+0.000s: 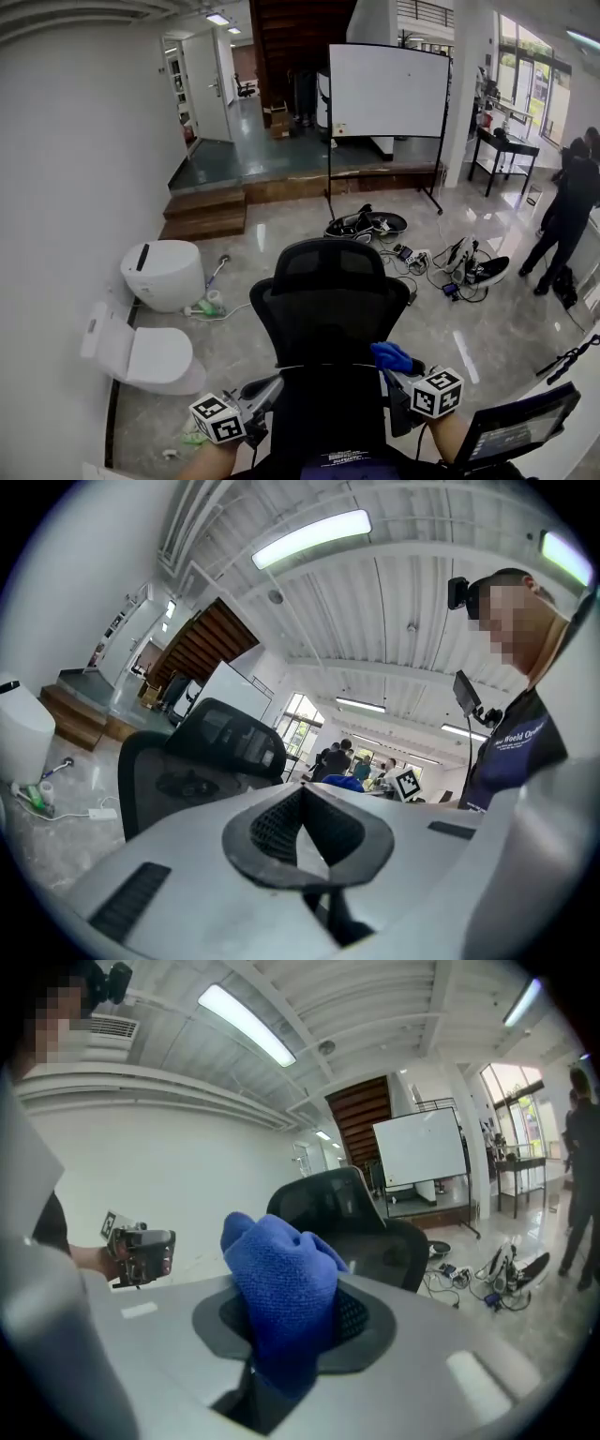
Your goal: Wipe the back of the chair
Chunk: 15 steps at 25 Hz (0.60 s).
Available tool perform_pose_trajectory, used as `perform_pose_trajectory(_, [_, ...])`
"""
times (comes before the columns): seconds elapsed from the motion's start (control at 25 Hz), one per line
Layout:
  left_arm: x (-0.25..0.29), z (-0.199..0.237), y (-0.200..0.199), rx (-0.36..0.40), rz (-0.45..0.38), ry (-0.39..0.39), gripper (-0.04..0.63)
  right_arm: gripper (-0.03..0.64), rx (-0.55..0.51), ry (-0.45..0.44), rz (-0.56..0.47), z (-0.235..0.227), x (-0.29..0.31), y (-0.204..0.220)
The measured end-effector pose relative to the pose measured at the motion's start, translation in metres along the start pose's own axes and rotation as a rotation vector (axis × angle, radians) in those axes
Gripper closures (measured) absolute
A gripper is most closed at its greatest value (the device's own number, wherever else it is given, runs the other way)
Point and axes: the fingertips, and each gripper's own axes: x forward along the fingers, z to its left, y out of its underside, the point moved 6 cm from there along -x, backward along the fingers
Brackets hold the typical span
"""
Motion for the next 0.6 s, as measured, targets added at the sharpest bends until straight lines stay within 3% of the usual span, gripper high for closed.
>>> perform_pose_trajectory(0.28, [-0.017, -0.021, 0.012, 0.016, -0.034, -0.008, 0.592, 0.503, 0.008, 0.009, -0.107, 0.017, -0.039, 0.001])
perform_pose_trajectory(0.6, [-0.017, -0.029, 0.015, 0.013, -0.031, 0.012, 0.592, 0.508, -0.036, -0.012, -0.087, 0.032, -0.035, -0.001])
